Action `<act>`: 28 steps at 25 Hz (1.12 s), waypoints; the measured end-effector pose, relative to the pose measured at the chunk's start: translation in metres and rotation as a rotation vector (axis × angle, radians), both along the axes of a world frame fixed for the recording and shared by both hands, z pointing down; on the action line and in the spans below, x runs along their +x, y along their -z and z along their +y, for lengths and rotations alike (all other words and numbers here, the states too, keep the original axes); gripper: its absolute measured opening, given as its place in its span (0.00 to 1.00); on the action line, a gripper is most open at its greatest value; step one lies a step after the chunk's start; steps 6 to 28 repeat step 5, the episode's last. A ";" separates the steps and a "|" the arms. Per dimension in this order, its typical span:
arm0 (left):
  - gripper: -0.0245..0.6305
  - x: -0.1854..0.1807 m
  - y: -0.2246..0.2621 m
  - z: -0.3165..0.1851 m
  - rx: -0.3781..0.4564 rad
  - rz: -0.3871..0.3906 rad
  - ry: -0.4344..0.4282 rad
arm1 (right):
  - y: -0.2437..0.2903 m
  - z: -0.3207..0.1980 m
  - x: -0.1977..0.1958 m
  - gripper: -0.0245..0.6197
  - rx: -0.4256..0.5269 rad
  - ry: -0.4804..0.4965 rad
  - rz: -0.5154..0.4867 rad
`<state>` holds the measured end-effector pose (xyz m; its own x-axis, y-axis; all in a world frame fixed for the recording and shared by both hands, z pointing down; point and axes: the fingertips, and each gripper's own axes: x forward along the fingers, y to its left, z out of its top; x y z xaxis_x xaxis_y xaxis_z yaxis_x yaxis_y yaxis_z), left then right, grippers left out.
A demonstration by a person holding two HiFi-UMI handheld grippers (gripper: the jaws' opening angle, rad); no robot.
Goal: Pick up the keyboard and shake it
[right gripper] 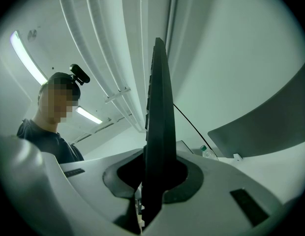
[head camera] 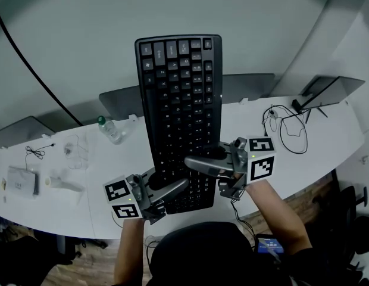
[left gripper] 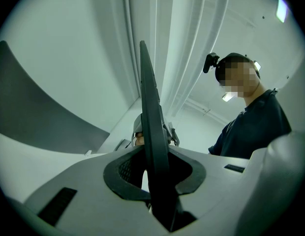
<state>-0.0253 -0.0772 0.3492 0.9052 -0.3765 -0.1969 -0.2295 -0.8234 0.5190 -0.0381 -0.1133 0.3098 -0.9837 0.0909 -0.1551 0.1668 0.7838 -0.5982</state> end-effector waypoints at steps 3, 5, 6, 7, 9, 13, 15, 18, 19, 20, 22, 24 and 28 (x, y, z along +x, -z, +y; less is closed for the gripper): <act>0.18 -0.004 -0.008 -0.003 -0.002 0.001 -0.001 | -0.008 -0.003 -0.004 0.17 -0.003 0.000 0.003; 0.18 -0.007 -0.018 -0.006 -0.005 0.003 0.000 | -0.018 -0.006 -0.007 0.17 -0.005 0.000 0.004; 0.18 -0.007 -0.018 -0.006 -0.005 0.003 0.000 | -0.018 -0.006 -0.007 0.17 -0.005 0.000 0.004; 0.18 -0.007 -0.018 -0.006 -0.005 0.003 0.000 | -0.018 -0.006 -0.007 0.17 -0.005 0.000 0.004; 0.18 -0.007 -0.018 -0.006 -0.005 0.003 0.000 | -0.018 -0.006 -0.007 0.17 -0.005 0.000 0.004; 0.18 -0.007 -0.018 -0.006 -0.005 0.003 0.000 | -0.018 -0.006 -0.007 0.17 -0.005 0.000 0.004; 0.18 -0.007 -0.018 -0.006 -0.005 0.003 0.000 | -0.018 -0.006 -0.007 0.17 -0.005 0.000 0.004; 0.18 -0.007 -0.018 -0.006 -0.005 0.003 0.000 | -0.018 -0.006 -0.007 0.17 -0.005 0.000 0.004; 0.18 -0.007 -0.018 -0.006 -0.005 0.003 0.000 | -0.018 -0.006 -0.007 0.17 -0.005 0.000 0.004; 0.18 -0.007 -0.018 -0.006 -0.005 0.003 0.000 | -0.018 -0.006 -0.007 0.17 -0.005 0.000 0.004; 0.18 -0.007 -0.018 -0.006 -0.005 0.003 0.000 | -0.018 -0.006 -0.007 0.17 -0.005 0.000 0.004; 0.18 -0.007 -0.018 -0.006 -0.005 0.003 0.000 | -0.018 -0.006 -0.007 0.17 -0.005 0.000 0.004; 0.18 -0.007 -0.018 -0.006 -0.005 0.003 0.000 | -0.018 -0.006 -0.007 0.17 -0.005 0.000 0.004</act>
